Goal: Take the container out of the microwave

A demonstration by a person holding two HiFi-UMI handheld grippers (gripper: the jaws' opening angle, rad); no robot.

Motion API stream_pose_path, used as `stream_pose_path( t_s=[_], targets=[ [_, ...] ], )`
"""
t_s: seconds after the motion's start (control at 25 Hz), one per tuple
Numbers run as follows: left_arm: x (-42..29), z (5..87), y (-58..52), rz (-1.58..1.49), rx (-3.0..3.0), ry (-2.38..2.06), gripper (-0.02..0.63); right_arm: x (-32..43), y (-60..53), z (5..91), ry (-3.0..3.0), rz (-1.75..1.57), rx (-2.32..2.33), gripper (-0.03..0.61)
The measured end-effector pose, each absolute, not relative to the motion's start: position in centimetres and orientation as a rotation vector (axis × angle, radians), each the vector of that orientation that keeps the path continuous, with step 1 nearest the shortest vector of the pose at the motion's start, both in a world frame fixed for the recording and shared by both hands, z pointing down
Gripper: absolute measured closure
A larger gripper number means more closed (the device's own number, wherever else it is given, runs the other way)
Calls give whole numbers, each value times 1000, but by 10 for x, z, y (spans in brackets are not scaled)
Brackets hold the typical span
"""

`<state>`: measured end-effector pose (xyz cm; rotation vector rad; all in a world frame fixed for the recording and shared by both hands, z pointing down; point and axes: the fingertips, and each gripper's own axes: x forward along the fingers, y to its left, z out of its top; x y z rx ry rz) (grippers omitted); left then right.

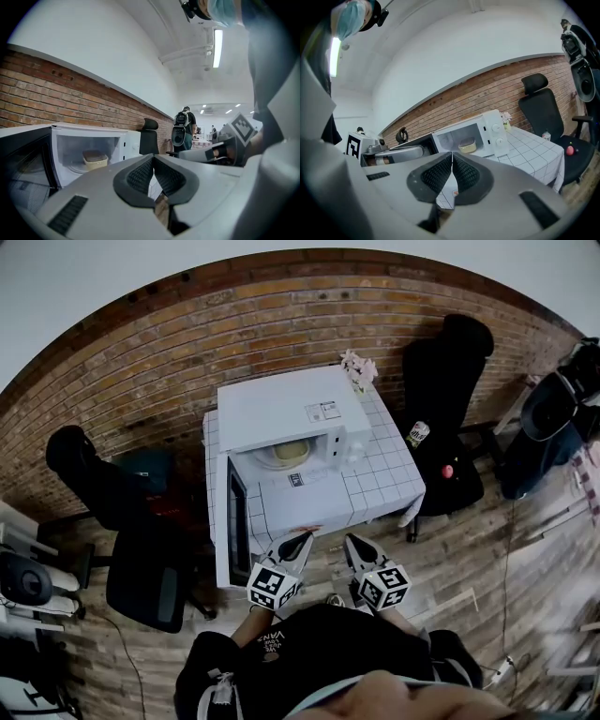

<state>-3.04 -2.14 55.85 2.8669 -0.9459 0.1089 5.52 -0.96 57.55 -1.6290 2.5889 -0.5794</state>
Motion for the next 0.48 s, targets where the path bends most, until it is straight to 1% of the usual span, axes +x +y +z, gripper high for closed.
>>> stream_pose_path(
  t_s=[0.48],
  targets=[
    [-21, 574, -39, 122, 2763, -1133, 603, 75, -40, 582, 2711, -603, -1487, 573]
  ],
)
